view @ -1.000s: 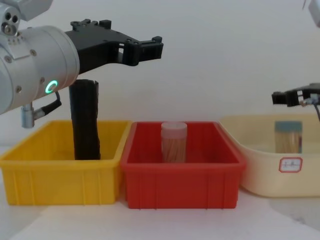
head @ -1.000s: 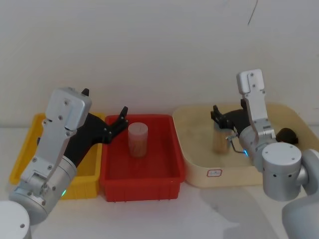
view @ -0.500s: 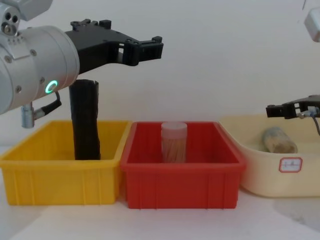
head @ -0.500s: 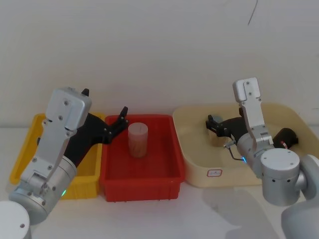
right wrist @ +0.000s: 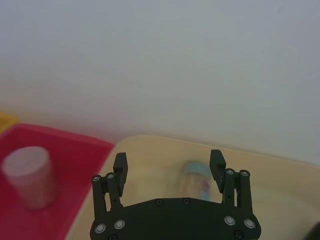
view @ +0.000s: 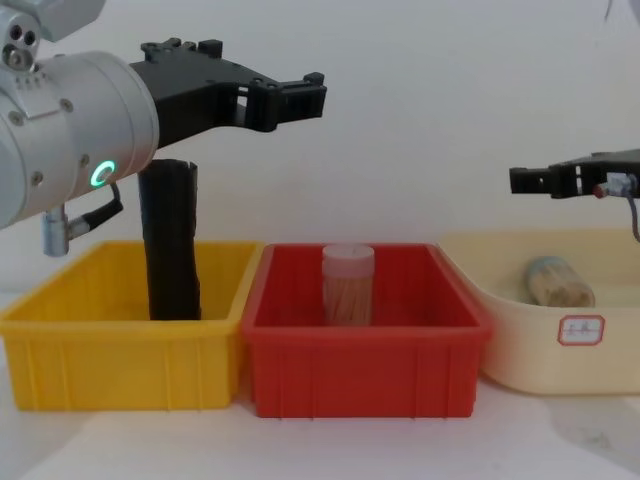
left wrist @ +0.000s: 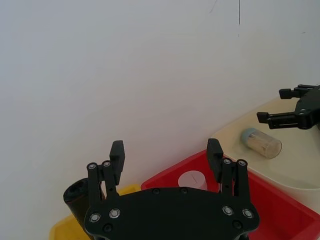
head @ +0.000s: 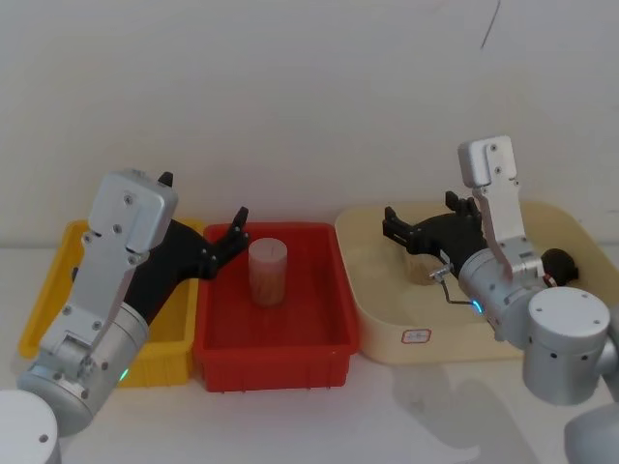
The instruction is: Pick up the garbage bag with the one hand and transfer it to the other hand.
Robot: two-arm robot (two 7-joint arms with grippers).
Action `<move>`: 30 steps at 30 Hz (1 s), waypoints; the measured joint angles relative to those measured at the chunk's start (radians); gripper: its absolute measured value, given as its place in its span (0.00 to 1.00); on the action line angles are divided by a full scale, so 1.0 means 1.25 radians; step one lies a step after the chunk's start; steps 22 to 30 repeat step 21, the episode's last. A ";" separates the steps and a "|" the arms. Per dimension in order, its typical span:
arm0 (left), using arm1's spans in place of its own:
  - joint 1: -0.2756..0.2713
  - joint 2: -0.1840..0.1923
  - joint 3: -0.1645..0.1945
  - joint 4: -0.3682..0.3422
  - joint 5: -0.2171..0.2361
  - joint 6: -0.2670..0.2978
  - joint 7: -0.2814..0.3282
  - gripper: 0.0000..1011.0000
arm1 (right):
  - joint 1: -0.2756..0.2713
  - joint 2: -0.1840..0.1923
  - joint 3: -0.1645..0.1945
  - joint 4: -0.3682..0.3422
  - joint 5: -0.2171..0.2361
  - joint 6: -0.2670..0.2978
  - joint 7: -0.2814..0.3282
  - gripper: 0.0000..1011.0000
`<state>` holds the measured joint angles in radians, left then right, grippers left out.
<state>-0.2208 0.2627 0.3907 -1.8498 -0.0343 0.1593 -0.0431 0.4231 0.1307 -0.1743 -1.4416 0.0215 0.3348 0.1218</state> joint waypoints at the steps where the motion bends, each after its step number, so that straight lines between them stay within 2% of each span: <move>1: 0.000 0.000 0.000 0.000 0.000 0.000 0.000 0.99 | -0.004 0.001 0.000 -0.007 0.004 0.001 0.004 0.99; 10: 0.000 0.000 0.000 0.000 0.000 0.000 0.000 0.99 | -0.068 0.024 -0.014 -0.114 0.044 0.024 0.080 0.99; 17: 0.000 0.000 0.000 0.000 0.000 0.000 0.000 0.99 | -0.104 0.035 -0.029 -0.164 0.061 0.039 0.112 0.99; 21: 0.000 0.000 0.000 0.000 0.000 0.000 0.000 0.99 | -0.118 0.039 -0.035 -0.184 0.067 0.044 0.124 0.99; 30: 0.000 0.000 0.000 0.000 0.000 0.000 0.000 0.99 | -0.118 0.039 -0.035 -0.184 0.067 0.044 0.124 0.99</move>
